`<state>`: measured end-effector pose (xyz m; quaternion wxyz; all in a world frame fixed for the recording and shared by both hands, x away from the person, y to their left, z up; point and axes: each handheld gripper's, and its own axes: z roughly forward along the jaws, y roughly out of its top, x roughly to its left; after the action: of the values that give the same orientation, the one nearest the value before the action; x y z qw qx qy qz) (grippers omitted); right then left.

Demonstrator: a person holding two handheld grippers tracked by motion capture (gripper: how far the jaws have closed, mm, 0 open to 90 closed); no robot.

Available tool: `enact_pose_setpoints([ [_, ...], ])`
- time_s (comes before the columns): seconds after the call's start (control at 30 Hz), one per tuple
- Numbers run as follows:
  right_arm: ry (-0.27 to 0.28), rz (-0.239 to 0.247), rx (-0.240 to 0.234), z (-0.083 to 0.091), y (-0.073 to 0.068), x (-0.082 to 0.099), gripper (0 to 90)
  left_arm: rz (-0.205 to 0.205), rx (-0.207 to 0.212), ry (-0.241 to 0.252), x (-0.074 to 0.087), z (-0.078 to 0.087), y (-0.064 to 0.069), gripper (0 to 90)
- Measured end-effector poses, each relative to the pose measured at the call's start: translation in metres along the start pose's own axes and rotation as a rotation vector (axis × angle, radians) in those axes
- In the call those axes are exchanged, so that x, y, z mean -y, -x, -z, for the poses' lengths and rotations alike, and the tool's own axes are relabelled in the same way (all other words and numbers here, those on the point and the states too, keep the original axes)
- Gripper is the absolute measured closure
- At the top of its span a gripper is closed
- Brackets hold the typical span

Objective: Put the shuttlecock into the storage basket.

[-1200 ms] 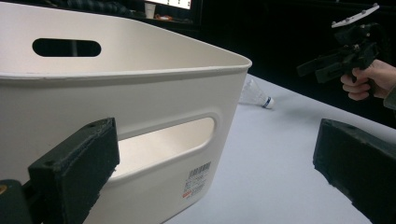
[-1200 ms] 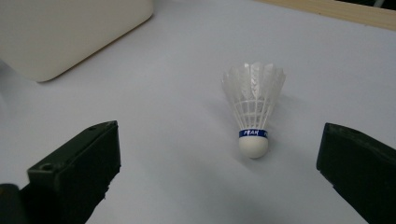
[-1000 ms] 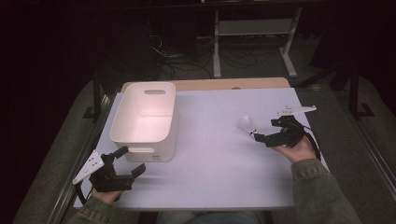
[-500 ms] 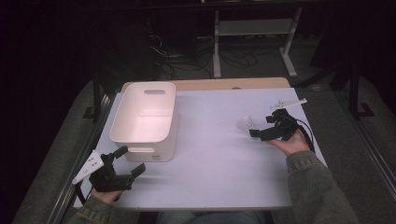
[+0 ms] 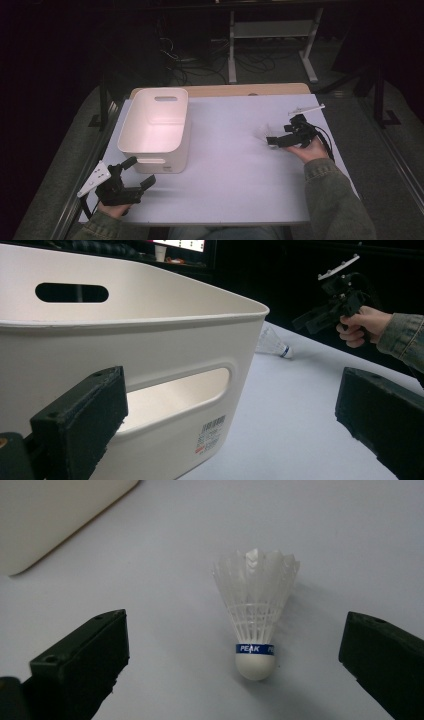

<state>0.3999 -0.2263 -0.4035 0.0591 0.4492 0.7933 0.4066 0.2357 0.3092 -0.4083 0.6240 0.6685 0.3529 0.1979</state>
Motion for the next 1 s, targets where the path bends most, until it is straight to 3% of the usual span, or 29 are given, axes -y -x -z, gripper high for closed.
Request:
enact_pose_setpoints([
  [0.13, -0.013, 0.022, 0.007, -0.002, 0.004, -0.004, 0.0, 0.003, 0.001, -0.003, 0.0, 0.0, 0.0, 0.0],
  [0.67, -0.086, 0.019, -0.014, -0.017, 0.01, -0.015, 0.1, 0.004, 0.004, -0.001, 0.0, 0.0, 0.0, 0.0],
  [1.0, -0.129, 0.009, -0.016, -0.028, 0.018, -0.012, 0.2, 0.0, 0.001, 0.004, 0.0, 0.001, 0.0, 0.0],
])
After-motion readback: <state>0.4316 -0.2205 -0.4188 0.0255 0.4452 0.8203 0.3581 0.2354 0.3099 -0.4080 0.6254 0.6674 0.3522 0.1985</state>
